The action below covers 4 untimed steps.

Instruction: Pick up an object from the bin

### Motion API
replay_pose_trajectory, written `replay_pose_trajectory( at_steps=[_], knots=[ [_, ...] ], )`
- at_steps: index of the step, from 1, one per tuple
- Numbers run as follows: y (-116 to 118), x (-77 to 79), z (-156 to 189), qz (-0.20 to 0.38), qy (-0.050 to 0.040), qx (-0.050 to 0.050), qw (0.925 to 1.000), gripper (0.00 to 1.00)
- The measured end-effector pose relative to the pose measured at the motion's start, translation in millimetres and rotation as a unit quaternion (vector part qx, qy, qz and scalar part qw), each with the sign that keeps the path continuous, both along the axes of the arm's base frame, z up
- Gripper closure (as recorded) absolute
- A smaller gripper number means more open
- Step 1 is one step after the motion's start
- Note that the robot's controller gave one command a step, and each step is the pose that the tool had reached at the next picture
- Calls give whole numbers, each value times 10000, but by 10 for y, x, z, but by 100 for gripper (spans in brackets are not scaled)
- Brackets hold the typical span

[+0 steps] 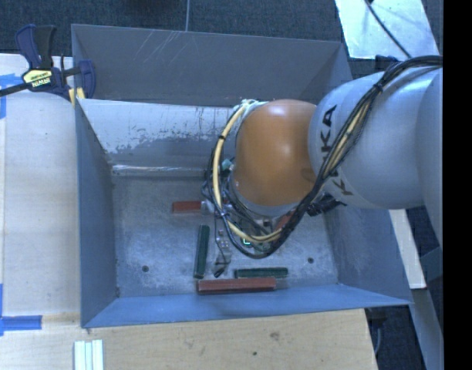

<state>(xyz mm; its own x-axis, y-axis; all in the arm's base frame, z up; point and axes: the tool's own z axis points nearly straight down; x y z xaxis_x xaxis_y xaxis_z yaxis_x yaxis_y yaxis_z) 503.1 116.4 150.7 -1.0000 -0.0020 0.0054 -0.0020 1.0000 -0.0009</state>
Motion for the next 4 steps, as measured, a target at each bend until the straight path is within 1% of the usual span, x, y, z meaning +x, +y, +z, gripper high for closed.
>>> replay_pose_trajectory(
  at_steps=[1,2,3,4],
  knots=[
    [-56,645,-823,555,-42,11,9985,0],
    [62,1115,-133,1831,-79,11,9831,0],
    [-9,1132,-814,3192,-19,15,9477,0],
    [-6,1159,-776,3179,-64,12,9481,100]
  ],
)
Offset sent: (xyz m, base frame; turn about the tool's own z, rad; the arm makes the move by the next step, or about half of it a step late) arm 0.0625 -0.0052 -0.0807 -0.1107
